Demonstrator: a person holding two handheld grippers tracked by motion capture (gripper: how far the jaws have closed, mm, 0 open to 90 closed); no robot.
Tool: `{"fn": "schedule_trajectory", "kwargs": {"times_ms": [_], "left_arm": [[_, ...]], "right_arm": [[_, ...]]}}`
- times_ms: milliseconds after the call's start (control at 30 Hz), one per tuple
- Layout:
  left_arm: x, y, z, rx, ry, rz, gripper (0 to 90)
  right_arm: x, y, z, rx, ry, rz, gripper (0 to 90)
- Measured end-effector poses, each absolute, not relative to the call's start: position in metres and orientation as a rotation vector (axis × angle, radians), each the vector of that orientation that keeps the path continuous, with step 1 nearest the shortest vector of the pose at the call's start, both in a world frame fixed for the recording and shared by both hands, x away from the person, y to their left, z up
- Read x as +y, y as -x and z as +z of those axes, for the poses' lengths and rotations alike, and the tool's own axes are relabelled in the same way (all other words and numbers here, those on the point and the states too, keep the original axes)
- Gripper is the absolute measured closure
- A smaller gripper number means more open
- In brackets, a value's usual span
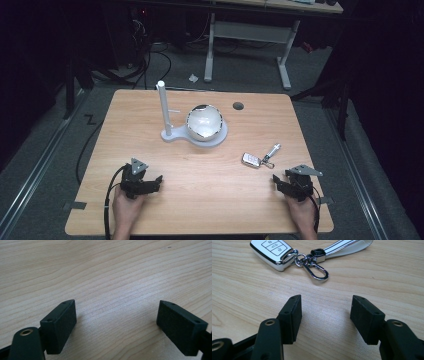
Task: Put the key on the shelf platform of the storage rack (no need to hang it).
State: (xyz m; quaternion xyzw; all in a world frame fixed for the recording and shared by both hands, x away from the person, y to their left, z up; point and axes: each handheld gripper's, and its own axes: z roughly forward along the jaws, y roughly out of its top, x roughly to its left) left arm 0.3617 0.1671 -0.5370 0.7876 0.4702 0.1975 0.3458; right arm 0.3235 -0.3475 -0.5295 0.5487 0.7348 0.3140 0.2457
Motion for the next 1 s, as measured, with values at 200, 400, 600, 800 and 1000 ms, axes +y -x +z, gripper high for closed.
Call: {"fn": "schedule_trajectory", "kwargs": {"times_ms": [200, 400, 600, 800, 1000], "left_arm": [[0.1671, -0.3617, -0.537, 1.22, -2.044, 0.513, 16.7], [0.1671, -0.3617, -0.5369, 1.22, -2.044, 0.513, 16.7], [0.1672, -0.3617, -0.5369, 1.22, -2.045, 0.513, 16.7], [0.1672, -0.3617, -0.5369, 1.22, -2.045, 0.513, 16.7], [0.1672, -0.3617, -0.5369, 1.22, -2.045, 0.513, 16.7]], "right_arm": [[-0.3475, -0.3235, -0.5295, 2.005, -1.497, 0.857, 43.0], [-0.3476, -0.3236, -0.5295, 2.007, -1.493, 0.857, 43.0], [-0.3474, -0.3235, -0.5295, 2.003, -1.5, 0.858, 43.8], [-0.3467, -0.3226, -0.5292, 1.99, -1.511, 0.853, 48.9], [-0.3448, -0.3221, -0.5285, 1.988, -1.511, 0.846, 54.1]]}}
